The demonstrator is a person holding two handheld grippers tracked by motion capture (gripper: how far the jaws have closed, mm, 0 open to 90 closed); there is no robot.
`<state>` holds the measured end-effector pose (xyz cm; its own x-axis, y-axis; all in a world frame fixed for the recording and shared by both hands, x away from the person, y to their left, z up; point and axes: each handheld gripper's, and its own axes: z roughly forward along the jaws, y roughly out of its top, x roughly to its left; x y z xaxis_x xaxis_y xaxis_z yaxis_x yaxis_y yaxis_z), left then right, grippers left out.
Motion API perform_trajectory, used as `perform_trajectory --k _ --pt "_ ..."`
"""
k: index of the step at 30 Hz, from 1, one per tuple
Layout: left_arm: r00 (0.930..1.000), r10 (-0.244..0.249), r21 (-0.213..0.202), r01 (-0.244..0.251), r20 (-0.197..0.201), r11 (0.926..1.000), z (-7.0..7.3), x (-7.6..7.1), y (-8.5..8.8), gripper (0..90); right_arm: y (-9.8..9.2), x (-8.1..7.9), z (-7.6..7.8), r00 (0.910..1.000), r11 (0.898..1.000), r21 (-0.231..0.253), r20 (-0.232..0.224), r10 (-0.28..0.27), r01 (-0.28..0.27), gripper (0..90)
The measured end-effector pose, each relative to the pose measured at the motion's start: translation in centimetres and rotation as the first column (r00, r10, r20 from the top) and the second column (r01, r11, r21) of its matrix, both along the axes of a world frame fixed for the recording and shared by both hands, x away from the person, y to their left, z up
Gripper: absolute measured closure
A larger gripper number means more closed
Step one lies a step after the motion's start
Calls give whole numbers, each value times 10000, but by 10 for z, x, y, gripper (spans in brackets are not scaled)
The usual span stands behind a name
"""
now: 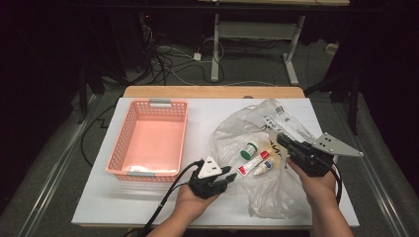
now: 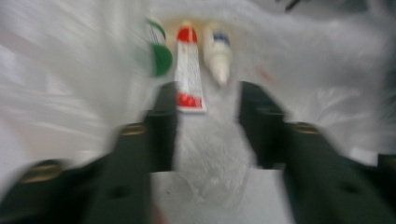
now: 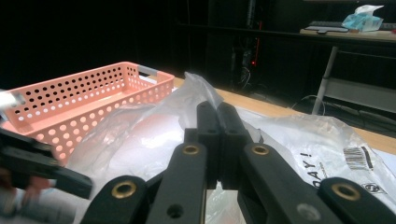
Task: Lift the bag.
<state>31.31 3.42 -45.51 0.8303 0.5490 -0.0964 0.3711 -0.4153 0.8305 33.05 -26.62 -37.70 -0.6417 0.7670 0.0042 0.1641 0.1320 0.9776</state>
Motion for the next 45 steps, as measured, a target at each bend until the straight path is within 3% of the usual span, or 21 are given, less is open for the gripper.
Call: perform_trajectory --k 1,2,3,4,5,7,9,11,13,15,20,24,27,30,32,34,36,39,43,44,45 --pt "9996 33 270 -25 -283 9996 -5 3 -7 360 1 0 0 10000 10000 -8 -26 19 -19 900" --pt "9986 149 969 -99 -510 9952 -10 6 -15 178 2 0 -1 10000 10000 -23 -20 13 -13 900" --pt "9983 153 1484 -69 -558 9889 -15 8 -22 100 2 0 -1 10000 10000 -41 -77 32 -32 900" --pt "9978 -8 1910 135 -665 9815 -20 11 -29 109 3 1 -2 10000 9999 -77 -48 67 -68 900" --pt "9954 -132 2580 373 -947 9654 -27 14 -37 109 4 1 -2 9999 10000 -41 -119 63 -63 900" --pt "9952 -189 2396 416 -961 9700 -28 14 -35 131 4 1 -3 9999 9999 -89 -123 102 -104 900" --pt "9945 -730 2169 878 -752 9722 -28 7 -34 350 4 1 -3 9999 9998 -110 -101 137 -139 900" --pt "9960 -376 2038 534 -807 9776 -28 5 -32 494 4 0 -3 9998 9999 -83 -110 134 -135 900" --pt "9920 286 1657 -79 -1230 9861 -28 12 -27 757 4 0 -2 9999 9999 -51 -104 119 -120 900" --pt "9918 289 1654 -80 -1246 9862 -28 13 -26 888 3 -1 -2 9999 9999 -95 -92 100 -101 900" --pt "9916 235 1496 -43 -1269 9887 -27 12 -23 894 0 -2 -1 10000 10000 6 -53 22 -22 900" --pt "9988 433 245 -427 -240 9988 -19 8 -9 893 1 -1 -2 10000 10000 -20 -86 22 -22 900" --pt "9954 914 -866 -887 281 9923 1 12 2 893 3 1 -2 10000 10000 -46 -23 24 -24 900" --pt "9885 1235 -1547 -1089 878 9819 29 19 7 893 6 6 4 9999 9999 -113 133 -26 28 900" --pt "9844 1322 -1660 -1120 1161 9797 46 23 7 893 7 11 10 9996 9999 37 263 -140 139 900" --pt "9817 1406 -1417 -1221 1288 9823 49 21 4 891 7 15 16 9993 9998 44 293 -216 215 900" --pt "9934 926 -717 -877 682 9936 37 17 1 881 6 14 19 9990 9997 89 373 -230 227 900" --pt "9973 373 165 -364 -629 9992 2 13 -2 524 4 11 16 9990 9998 27 403 -207 206 900" --pt "9869 216 1413 12 -1599 9900 -24 3 -12 221 2 8 9 9994 9997 6 269 -228 228 900" --pt "9891 92 1666 155 -1468 9859 -28 -2 -15 234 1 7 7 9994 9998 -13 251 -217 218 900" --pt "9955 264 2180 -59 -911 9759 -28 -9 -19 290 0 7 6 9995 9997 3 194 -247 247 900"
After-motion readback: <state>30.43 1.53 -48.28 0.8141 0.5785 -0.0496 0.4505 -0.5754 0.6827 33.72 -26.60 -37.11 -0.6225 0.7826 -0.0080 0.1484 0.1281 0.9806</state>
